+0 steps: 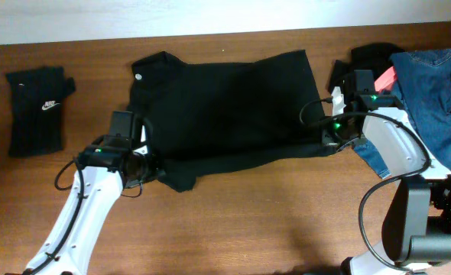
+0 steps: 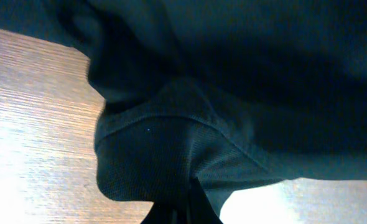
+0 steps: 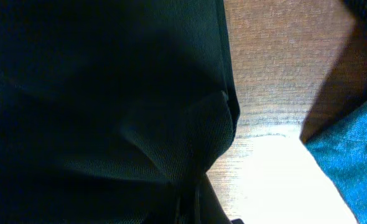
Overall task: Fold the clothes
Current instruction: 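Fold the hem upward with both grippers toward the collar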
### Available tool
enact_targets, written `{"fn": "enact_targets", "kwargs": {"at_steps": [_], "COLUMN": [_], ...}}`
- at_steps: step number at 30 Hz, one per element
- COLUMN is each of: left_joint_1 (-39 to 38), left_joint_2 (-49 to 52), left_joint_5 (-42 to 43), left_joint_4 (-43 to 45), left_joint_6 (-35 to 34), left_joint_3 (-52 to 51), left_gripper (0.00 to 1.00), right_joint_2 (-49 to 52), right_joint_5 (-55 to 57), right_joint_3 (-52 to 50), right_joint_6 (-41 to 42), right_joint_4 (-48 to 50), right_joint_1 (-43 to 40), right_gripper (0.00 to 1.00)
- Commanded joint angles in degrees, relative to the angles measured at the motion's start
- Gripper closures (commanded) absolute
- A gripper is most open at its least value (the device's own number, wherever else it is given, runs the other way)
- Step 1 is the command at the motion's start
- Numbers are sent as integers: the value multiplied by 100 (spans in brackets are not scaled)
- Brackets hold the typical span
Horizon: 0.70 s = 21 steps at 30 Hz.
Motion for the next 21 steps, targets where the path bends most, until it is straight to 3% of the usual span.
{"fn": "enact_targets", "kwargs": {"at_steps": [1, 12, 21], "left_joint_1": [238, 463, 470], "left_joint_2": [35, 35, 37], "left_joint_5": [-92, 527, 544], "left_joint_4": [61, 433, 916], "left_joint_6": [109, 79, -4], "left_joint_3": [133, 133, 133], "left_gripper": [99, 99, 99], "right_joint_2": [68, 68, 94], "right_joint_5": [-57, -271, -269], "right_joint_3": [101, 101, 101], "right_joint_6": [70, 70, 72], "right_joint_4": [90, 297, 501], "right_joint_1": [-11, -4, -4], "right_gripper": [96, 96, 96]}}
